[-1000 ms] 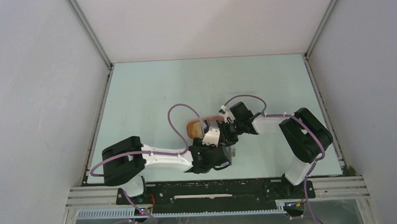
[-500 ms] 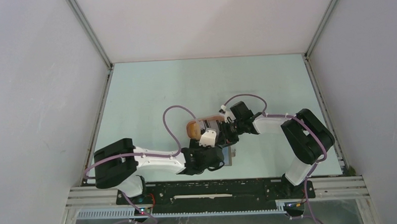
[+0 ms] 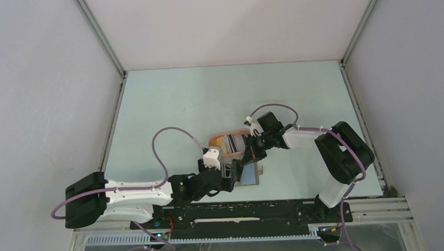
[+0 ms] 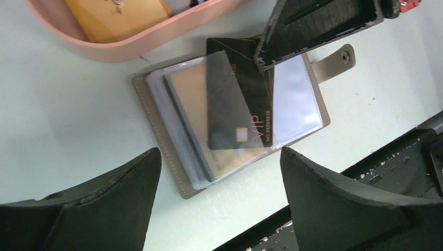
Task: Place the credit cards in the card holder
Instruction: Insert the credit card into the card holder.
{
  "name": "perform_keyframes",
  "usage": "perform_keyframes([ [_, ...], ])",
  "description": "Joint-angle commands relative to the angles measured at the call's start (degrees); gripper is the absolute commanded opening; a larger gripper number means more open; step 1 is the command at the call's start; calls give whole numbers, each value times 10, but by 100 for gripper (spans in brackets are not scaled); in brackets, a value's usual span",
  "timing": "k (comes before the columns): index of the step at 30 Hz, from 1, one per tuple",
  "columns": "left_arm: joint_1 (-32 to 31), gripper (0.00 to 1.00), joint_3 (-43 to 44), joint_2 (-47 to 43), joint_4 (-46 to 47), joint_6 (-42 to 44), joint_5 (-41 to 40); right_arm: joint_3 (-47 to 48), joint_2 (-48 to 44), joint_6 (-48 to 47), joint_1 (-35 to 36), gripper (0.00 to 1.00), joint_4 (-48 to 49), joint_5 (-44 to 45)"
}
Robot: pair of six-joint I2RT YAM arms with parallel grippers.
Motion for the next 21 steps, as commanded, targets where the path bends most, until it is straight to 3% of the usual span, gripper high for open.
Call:
perform_keyframes([
  [1,23,85,-50,-49,49,-30,14,22,-3,-37,2,8,-16,7],
  [7,66,70,-100,-98,55,-57,28,42,13,-68,11,6,-52,9],
  [14,76,68,-120,-104,87,-35,49,57,36,-82,15,6,-83,0],
  [21,76,70,-139,-94,140,76,128,63,33,-104,15,6,-98,-4],
])
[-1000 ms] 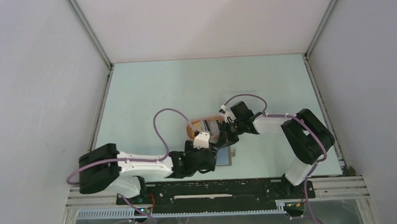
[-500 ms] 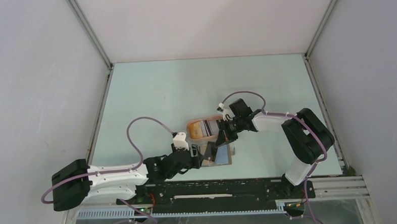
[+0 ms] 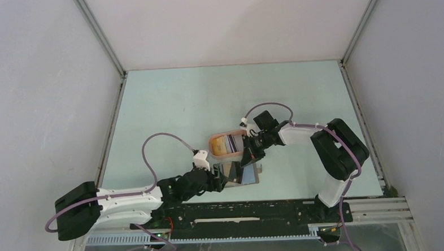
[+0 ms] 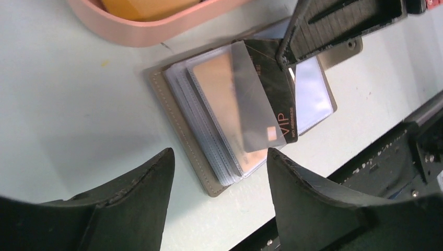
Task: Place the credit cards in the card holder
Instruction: Insert the credit card into the card holder.
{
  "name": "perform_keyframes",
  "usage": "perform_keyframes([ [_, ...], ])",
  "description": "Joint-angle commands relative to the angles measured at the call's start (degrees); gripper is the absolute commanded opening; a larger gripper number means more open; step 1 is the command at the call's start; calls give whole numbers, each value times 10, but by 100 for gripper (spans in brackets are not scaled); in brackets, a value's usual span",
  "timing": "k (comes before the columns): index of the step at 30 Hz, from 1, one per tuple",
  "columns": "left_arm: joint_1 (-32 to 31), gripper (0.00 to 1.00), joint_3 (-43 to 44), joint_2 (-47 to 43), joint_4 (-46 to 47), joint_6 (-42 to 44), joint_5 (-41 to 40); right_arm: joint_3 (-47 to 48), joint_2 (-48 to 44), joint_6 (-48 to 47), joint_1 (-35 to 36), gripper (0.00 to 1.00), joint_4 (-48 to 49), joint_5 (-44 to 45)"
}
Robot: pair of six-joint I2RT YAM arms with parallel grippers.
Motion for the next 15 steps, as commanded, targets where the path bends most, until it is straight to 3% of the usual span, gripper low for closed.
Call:
perform_keyframes([
  [1,2,71,-18,6,44,94,54,20,3,-42,6,6,-35,7],
  [6,-1,71,-13,7,17,121,57,36,8,-70,9,7,-58,6],
  [15,-1,68,-38,-44,15,67,20,69,48,-102,26,8,-96,-1],
])
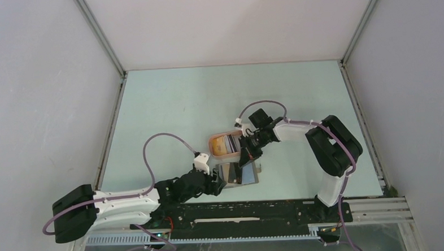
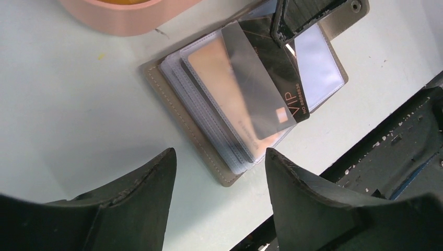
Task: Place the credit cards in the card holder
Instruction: Insert the credit card into the card holder.
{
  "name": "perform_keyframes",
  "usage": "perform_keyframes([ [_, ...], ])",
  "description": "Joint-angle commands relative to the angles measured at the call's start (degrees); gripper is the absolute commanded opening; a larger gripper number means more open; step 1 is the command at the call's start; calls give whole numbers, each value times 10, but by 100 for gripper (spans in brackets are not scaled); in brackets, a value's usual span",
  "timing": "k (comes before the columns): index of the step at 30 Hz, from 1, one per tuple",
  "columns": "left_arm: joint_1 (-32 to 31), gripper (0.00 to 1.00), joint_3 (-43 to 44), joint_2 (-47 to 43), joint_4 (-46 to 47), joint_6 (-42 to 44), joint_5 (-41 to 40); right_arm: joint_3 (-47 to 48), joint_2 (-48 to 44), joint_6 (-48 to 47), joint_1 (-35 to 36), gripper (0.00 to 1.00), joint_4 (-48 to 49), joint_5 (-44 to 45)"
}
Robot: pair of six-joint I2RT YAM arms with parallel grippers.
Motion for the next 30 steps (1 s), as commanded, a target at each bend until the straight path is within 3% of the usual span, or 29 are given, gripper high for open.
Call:
perform_keyframes([
  [1,-1,67,-22,-33,14,-15,-27,24,27,-40,19,8,-42,8],
  [7,2,56,-34,-44,32,-21,-44,36,32,-47,28,9,-58,23],
  [13,3,54,-27,-9,52,-20,-40,55,45,-57,37,13,-78,28],
  [18,8,42,-10,24,47,-25,-50,65,49,-71,45,14,-92,39],
  [30,22,38,8,73,50,-29,-43,94,66,-90,65,13,-123,63],
])
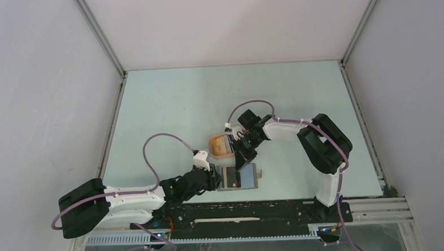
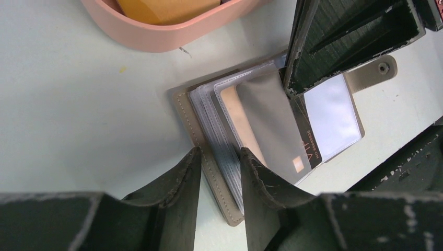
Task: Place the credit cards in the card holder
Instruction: Insert the credit card into the card holder.
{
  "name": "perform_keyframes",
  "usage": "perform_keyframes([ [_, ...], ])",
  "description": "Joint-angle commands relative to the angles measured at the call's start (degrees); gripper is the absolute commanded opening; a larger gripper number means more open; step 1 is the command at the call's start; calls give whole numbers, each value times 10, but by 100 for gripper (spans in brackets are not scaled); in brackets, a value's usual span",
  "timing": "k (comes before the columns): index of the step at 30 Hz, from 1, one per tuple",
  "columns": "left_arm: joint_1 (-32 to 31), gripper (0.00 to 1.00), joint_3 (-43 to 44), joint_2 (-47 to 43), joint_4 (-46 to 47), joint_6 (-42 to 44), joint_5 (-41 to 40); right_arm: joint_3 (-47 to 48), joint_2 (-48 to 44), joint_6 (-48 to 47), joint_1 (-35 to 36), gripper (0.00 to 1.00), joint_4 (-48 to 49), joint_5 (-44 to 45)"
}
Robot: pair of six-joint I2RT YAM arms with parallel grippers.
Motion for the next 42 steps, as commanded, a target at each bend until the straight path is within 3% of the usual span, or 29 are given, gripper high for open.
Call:
perform_keyframes([
  [1,7,37,15,19,-12,1,-4,15,17,-25,17,13,-27,30],
  [9,9,40,18,9,2,-1,19,19,29,-2,16,20,-21,13],
  [14,9,70,12,-53,-16,-19,33,18,28,-3,5,25,-25,7],
  [18,6,82,26,-75,-43,-40,32,18,29,-2,1,27,-26,1],
  [27,-59,95,155,84,-132,-92,-68,18,34,1,2,28,-27,-10],
  [35,-85,99,274,203,-246,-131,-115,18,36,1,1,28,-29,-12],
  [42,-95,99,316,247,-268,-129,-120,18,38,4,-1,30,-30,-14],
])
